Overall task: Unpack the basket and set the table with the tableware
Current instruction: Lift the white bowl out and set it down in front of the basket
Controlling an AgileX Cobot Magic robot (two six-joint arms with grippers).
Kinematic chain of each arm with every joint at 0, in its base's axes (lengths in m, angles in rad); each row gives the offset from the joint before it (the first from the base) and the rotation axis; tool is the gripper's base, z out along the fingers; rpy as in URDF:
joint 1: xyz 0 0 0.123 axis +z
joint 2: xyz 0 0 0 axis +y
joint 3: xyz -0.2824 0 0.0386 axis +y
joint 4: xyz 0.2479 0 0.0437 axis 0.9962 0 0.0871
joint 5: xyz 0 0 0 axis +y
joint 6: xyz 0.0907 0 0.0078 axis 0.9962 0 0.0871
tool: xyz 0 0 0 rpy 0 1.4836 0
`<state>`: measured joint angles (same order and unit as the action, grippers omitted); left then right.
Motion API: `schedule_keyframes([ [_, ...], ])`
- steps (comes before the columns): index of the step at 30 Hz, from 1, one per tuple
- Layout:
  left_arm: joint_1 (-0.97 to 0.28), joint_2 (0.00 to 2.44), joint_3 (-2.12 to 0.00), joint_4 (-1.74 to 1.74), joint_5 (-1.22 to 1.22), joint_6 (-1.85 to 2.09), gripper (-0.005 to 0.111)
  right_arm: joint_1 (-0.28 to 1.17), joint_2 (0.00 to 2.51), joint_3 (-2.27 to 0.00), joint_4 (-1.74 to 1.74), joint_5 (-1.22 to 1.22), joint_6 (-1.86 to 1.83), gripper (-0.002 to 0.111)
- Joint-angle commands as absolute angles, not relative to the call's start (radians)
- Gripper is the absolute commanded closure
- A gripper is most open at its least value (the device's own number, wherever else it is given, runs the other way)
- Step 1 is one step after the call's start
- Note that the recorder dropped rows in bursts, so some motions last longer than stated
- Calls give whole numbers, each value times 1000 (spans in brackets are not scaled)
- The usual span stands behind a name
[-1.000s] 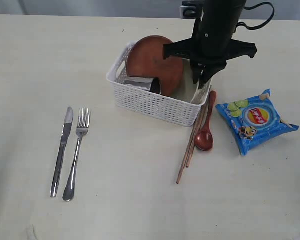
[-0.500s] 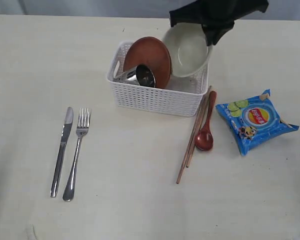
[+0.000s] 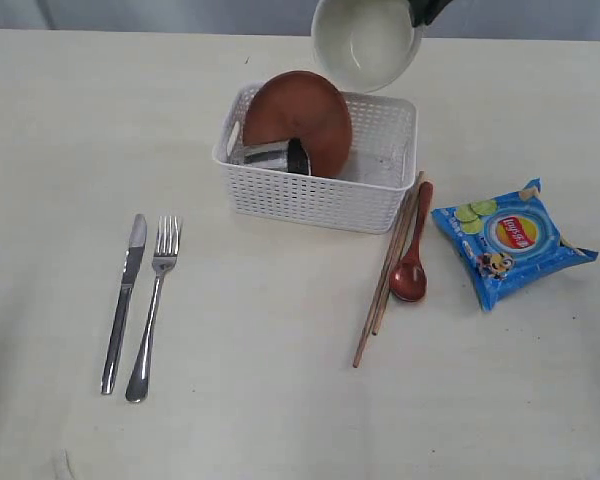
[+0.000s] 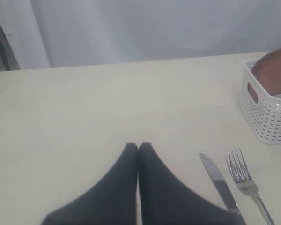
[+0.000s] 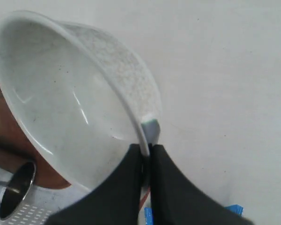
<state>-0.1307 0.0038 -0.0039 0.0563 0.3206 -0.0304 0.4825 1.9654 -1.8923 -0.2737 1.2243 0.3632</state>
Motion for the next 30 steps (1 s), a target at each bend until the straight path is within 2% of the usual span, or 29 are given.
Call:
schedule_keyframes([
  [1,-129,0,0,54,320,-29,106,481,1924,-1907,-340,1221,342,109],
  [5,-129,0,0,54,320,-29,106,481,1890,-1907,-311,1221,300,109],
  [15,-129,0,0,54,320,-29,106,481,1817,-1850,37,1221,153,109],
  [24,-129,0,0,54,320,-29,106,481,1719,-1417,507,1221,-99,109],
  [30,-129,0,0,54,320,-29,106,491,1730,-1157,555,1164,-170,109],
])
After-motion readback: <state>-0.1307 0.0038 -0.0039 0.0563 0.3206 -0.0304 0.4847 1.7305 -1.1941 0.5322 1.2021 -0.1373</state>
